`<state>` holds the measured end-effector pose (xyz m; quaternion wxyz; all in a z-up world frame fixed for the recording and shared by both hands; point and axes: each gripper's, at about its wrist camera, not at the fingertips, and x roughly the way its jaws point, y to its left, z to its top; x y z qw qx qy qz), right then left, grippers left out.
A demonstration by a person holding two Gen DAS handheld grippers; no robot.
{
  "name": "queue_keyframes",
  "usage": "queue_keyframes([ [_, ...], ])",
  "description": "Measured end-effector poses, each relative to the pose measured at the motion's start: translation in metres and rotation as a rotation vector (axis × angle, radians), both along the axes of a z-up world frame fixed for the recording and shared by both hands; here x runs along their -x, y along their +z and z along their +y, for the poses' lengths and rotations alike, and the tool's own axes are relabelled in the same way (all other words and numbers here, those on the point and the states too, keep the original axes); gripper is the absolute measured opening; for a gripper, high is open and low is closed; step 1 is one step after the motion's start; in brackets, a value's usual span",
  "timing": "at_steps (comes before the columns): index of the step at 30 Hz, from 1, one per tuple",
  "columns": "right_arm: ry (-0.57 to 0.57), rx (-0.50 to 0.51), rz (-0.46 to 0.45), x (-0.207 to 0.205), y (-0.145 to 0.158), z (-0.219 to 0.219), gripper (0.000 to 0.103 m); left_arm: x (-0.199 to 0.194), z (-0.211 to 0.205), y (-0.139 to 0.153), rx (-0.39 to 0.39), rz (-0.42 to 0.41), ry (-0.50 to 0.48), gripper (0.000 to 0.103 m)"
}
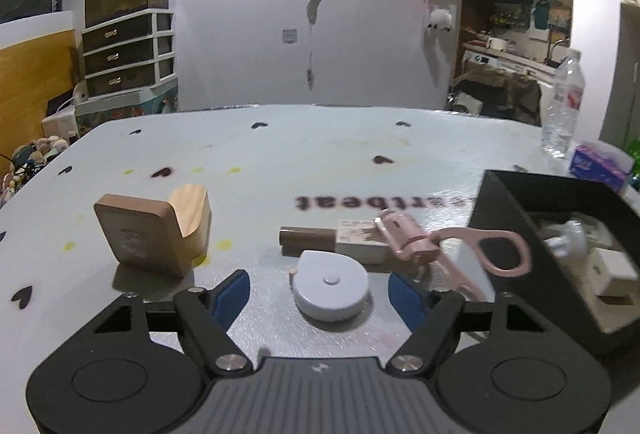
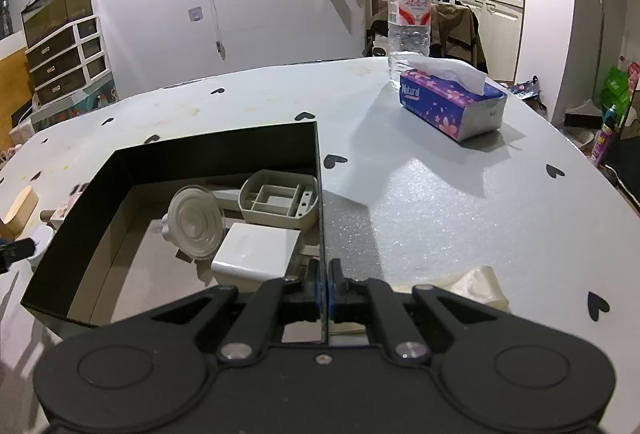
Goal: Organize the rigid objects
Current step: 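Grasp the white round tape measure with the left gripper, then carry the tape measure into the black box and open the left gripper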
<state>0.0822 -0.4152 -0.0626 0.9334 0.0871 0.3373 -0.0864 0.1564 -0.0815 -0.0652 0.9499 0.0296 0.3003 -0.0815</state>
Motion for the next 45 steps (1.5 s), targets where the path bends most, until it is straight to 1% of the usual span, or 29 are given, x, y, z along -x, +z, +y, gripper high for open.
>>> queue_keyframes([
  [4,-0.001,0.001,0.000,0.000,0.000,0.000,0.004,-0.016,-0.004,-0.012,0.009,0.051,-0.002,0.073],
  [7,0.000,0.000,0.000,0.000,0.000,0.000,0.004,-0.026,-0.009,-0.022,-0.002,0.095,0.003,0.071],
  [9,0.000,0.001,0.000,0.000,0.000,0.000,0.004,-0.030,-0.011,-0.024,-0.015,0.081,0.016,0.070],
  [11,0.000,0.001,0.000,0.000,0.000,0.000,0.004,-0.034,-0.011,-0.024,-0.007,0.078,0.022,0.067],
  [13,0.000,0.000,0.000,0.000,0.000,0.000,0.004,-0.036,-0.013,-0.024,-0.019,0.070,0.021,0.056],
  [16,-0.001,0.000,0.000,0.000,0.000,0.000,0.004,-0.035,-0.017,-0.024,-0.041,0.064,0.011,0.056],
  [25,-0.001,0.000,0.001,0.000,0.000,0.000,0.004,-0.031,-0.016,-0.022,-0.035,0.068,0.016,0.056],
  [33,0.001,0.007,0.004,0.000,-0.001,0.000,0.004,-0.005,-0.009,-0.007,0.006,0.047,-0.002,0.056],
  [35,0.003,0.009,0.005,0.000,-0.001,0.001,0.004,0.005,-0.009,0.001,0.021,0.037,-0.024,0.056],
  [38,0.004,0.009,0.005,0.000,0.000,0.001,0.004,0.021,-0.014,0.015,0.036,0.019,-0.089,0.056],
  [42,0.004,0.009,0.005,0.000,0.000,0.001,0.004,0.036,-0.029,0.039,0.076,-0.009,-0.200,0.056],
  [45,0.003,0.007,0.005,0.000,0.000,0.001,0.004,0.042,-0.047,0.055,0.107,-0.026,-0.300,0.056],
])
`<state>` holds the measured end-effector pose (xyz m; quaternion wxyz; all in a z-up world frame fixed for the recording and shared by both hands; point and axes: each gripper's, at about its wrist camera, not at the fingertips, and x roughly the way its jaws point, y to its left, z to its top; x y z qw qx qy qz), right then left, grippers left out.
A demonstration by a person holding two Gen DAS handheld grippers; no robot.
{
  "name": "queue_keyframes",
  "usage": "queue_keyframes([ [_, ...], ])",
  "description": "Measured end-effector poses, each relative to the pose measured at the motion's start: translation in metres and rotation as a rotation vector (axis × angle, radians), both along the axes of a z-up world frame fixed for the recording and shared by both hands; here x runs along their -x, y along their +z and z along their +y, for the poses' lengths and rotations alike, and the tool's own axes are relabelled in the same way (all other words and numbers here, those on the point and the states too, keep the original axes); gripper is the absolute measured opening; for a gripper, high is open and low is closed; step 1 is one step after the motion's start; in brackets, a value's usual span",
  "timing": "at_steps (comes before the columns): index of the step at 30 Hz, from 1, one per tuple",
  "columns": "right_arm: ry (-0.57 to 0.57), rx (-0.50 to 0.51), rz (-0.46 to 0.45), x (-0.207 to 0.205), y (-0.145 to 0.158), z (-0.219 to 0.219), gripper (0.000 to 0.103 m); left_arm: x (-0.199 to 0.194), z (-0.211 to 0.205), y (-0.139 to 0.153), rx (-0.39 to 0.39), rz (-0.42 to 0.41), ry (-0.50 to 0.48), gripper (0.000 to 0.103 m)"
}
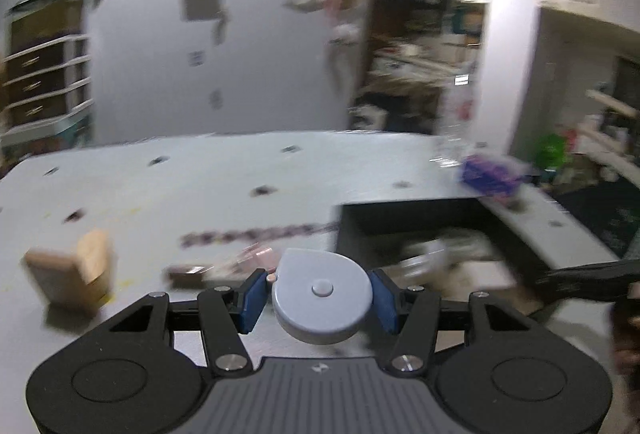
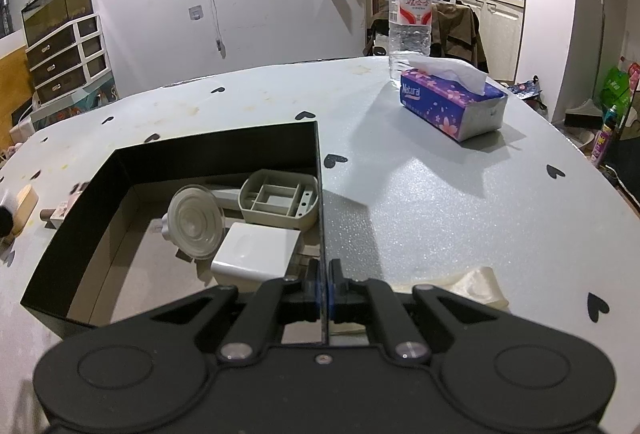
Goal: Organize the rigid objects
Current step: 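Carry the tape measure into the black box and open the left gripper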
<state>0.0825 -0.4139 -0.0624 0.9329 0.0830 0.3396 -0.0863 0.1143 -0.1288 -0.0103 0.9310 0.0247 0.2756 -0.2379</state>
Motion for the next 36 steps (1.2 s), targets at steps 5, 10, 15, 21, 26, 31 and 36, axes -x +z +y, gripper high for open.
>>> queue_keyframes([
  [5,0.000,-0.001,0.000,0.000,0.000,0.000,0.004,-0.005,-0.044,0.005,0.012,0.055,-0.162,0.056],
  [10,0.000,-0.001,0.000,0.000,0.000,0.000,0.004,-0.020,-0.085,-0.010,-0.021,0.156,-0.246,0.056],
  [15,0.001,-0.003,0.000,0.000,0.000,0.000,0.004,-0.037,-0.114,-0.026,-0.063,0.254,-0.271,0.056],
  [21,0.002,-0.005,-0.002,0.000,0.000,0.000,0.004,-0.044,-0.132,-0.036,-0.133,0.290,-0.258,0.056],
  [26,0.002,-0.007,-0.003,0.000,0.000,0.000,0.004,-0.047,-0.136,-0.043,-0.141,0.335,-0.261,0.057],
  [31,0.003,-0.008,-0.002,0.000,0.000,0.000,0.004,-0.048,-0.137,-0.046,-0.138,0.371,-0.251,0.068],
  [36,0.003,-0.014,-0.003,0.000,-0.001,-0.001,0.004,-0.046,-0.137,-0.044,-0.128,0.377,-0.267,0.074],
])
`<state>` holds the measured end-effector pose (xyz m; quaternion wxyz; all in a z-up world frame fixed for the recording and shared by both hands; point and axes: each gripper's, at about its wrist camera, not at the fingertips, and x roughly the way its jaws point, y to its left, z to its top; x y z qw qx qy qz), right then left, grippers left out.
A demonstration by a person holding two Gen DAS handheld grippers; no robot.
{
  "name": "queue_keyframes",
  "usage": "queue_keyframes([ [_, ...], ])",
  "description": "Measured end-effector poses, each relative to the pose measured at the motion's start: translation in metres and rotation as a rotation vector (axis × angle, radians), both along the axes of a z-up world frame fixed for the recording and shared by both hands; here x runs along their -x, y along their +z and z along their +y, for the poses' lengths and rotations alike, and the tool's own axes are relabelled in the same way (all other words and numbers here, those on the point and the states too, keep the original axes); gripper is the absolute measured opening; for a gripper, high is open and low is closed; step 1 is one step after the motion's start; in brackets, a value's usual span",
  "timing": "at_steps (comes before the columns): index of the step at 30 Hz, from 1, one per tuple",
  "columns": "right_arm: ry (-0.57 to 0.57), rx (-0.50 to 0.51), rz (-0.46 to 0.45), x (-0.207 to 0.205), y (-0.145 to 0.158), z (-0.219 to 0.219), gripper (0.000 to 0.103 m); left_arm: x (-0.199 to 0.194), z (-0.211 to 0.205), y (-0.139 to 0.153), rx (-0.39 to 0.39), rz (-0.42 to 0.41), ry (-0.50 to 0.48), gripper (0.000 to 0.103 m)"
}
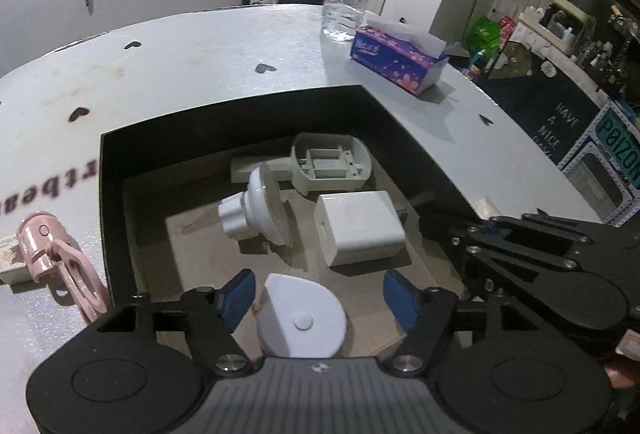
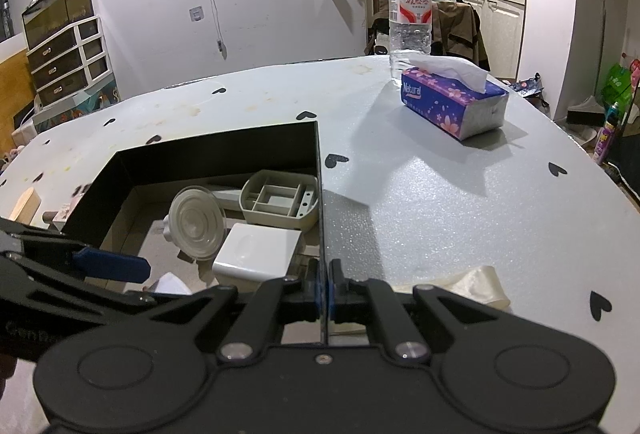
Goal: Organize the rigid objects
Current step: 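Carry the tape measure into the black box and open the left gripper, then move the left gripper out of the box to the UV gel polish box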
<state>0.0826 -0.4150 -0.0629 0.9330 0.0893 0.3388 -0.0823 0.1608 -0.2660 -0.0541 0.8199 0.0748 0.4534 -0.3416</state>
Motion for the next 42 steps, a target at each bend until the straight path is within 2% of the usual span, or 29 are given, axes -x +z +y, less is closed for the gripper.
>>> queue_keyframes([
  [9,0.002,-0.010,0.001,0.000,0.000,-0.001,0.005,0.008,0.002,0.007,-0.001,-0.027,-0.009,0.074],
  [12,0.004,-0.013,0.003,0.000,0.000,-0.002,0.005,0.011,0.003,0.012,-0.012,-0.054,-0.004,0.081],
  [17,0.005,-0.013,0.003,0.000,0.000,-0.002,0.005,0.016,0.010,0.018,-0.006,-0.081,-0.003,0.084],
  [25,0.004,-0.015,0.003,0.000,0.000,-0.002,0.005,0.030,0.020,0.032,0.007,-0.128,-0.018,0.098],
  [34,0.005,-0.015,0.003,0.000,0.000,-0.003,0.005,0.054,0.037,0.047,0.035,-0.200,-0.036,0.103],
  [42,0.005,-0.016,0.003,0.000,0.000,-0.003,0.005,0.061,0.077,0.045,0.064,-0.218,0.060,0.103],
])
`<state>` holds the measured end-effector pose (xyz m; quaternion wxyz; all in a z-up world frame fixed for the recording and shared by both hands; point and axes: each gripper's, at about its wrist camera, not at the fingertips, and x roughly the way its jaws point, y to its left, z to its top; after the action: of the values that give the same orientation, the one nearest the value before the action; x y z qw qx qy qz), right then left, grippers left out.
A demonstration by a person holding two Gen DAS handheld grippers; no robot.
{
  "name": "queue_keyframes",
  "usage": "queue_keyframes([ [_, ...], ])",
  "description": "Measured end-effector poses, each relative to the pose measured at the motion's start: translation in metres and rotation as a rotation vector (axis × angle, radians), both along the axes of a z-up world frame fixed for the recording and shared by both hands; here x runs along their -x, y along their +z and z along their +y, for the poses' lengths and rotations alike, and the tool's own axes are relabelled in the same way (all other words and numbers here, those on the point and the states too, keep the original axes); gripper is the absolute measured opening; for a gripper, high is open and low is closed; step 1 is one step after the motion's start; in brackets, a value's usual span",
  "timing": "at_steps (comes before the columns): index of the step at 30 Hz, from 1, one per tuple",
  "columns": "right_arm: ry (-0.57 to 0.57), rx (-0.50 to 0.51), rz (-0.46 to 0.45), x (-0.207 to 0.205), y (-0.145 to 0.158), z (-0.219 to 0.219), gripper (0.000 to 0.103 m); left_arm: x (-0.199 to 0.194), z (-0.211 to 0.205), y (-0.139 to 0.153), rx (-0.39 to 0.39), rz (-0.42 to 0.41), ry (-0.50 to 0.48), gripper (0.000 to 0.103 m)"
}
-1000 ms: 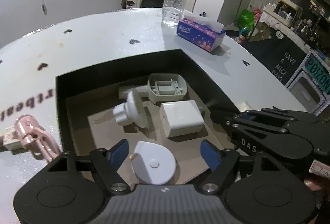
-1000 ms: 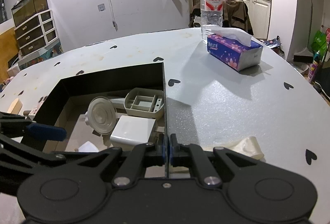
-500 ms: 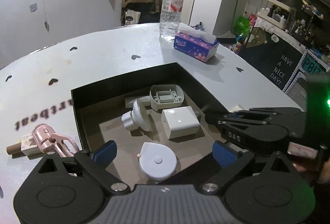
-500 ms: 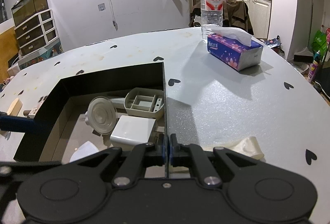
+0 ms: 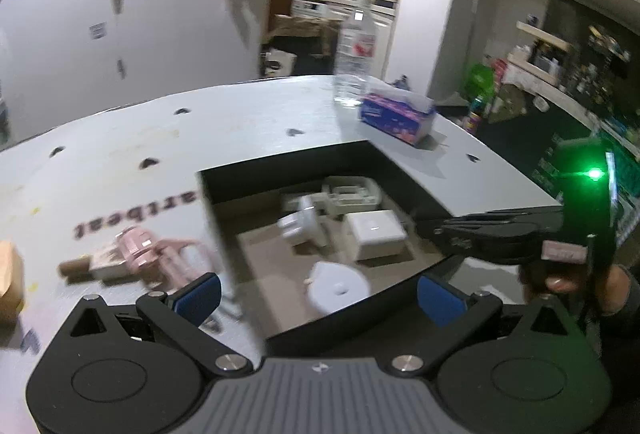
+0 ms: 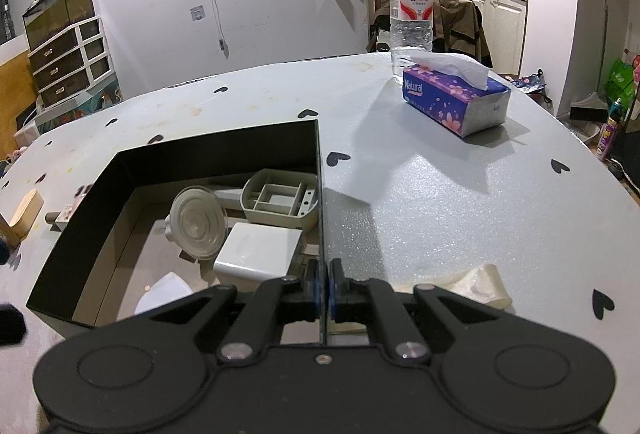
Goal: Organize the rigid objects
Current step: 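Move the left gripper out of the box to the UV gel polish box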
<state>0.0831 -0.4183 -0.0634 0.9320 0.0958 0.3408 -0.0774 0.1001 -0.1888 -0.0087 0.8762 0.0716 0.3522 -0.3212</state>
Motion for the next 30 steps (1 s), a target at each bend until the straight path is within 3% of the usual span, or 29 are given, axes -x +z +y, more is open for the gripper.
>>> queue_keyframes([
  [6,0.002,0.001,0.000,0.000,-0.001,0.000,0.005,-0.008,0.040,-0.006,0.021,-0.006,0.121,0.103],
  [18,0.001,0.001,0.001,0.000,-0.001,0.000,0.005,-0.048,0.086,-0.034,-0.020,-0.126,0.279,0.099],
  [22,0.001,0.001,0.003,0.000,-0.001,0.000,0.005,-0.059,0.082,-0.044,-0.049,-0.148,0.246,0.076],
  [24,0.001,0.002,0.003,0.000,-0.001,0.000,0.005,-0.065,0.077,-0.048,-0.057,-0.147,0.208,0.071],
  [26,0.001,0.002,0.004,0.000,-0.001,0.001,0.005,-0.067,0.069,-0.053,-0.077,-0.162,0.172,0.071],
  [30,0.000,0.000,0.004,0.000,0.000,0.000,0.005,-0.066,0.049,-0.059,-0.173,-0.269,0.090,0.073],
])
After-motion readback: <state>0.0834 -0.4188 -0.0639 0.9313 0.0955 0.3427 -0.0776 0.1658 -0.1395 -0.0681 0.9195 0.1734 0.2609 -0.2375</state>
